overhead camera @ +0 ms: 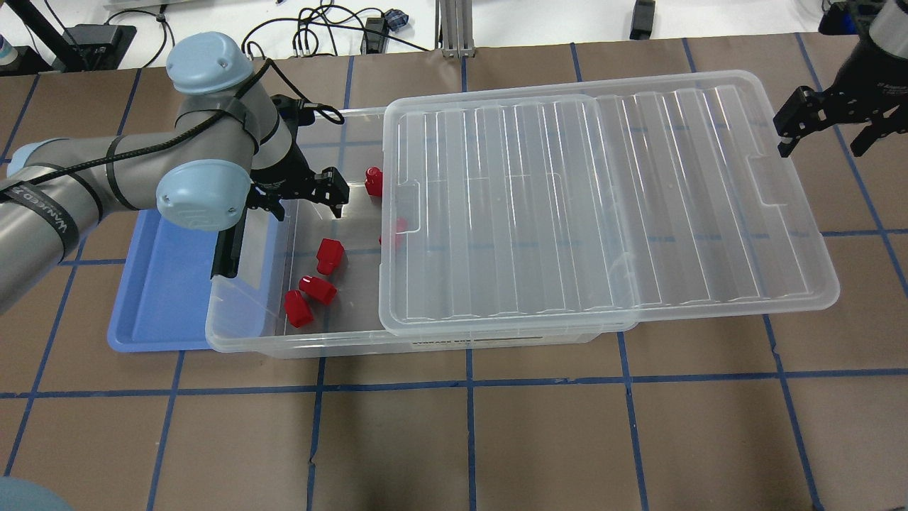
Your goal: Place red block in blue tray from box
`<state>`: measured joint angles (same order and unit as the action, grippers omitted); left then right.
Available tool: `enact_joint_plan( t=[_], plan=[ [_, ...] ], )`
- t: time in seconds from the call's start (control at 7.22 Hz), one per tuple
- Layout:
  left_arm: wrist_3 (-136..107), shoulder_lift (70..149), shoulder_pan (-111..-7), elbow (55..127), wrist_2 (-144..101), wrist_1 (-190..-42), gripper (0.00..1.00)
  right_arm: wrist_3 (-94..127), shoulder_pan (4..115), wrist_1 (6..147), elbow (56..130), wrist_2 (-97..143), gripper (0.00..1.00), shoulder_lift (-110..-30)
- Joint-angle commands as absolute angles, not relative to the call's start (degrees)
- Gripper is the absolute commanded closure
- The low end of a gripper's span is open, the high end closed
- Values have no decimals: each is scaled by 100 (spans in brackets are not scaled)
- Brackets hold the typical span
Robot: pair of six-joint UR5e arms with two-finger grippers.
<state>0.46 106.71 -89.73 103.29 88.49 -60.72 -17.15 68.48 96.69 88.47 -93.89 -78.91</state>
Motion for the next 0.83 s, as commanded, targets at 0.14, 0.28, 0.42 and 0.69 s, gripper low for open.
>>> enact_joint_plan(
  t=[0.14, 0.28, 0.42, 0.69],
  plan=[
    [61, 10836, -9053, 10660, 8798, -5523, 0, -1485, 7048, 9404, 8798, -9387, 0, -8374],
    [79, 10898, -9053, 10705, 8807, -5441, 0, -1485, 7162, 9404, 8824, -9387, 0, -8437],
    [79, 10985, -9053, 10705, 8807, -5432, 0, -1485, 7285, 9413, 8807, -9387, 0, -8437],
    [97, 11109, -9044, 10723, 8807, -5352, 0, -1485, 7295, 9422, 8807, -9395, 0, -8437]
  ],
)
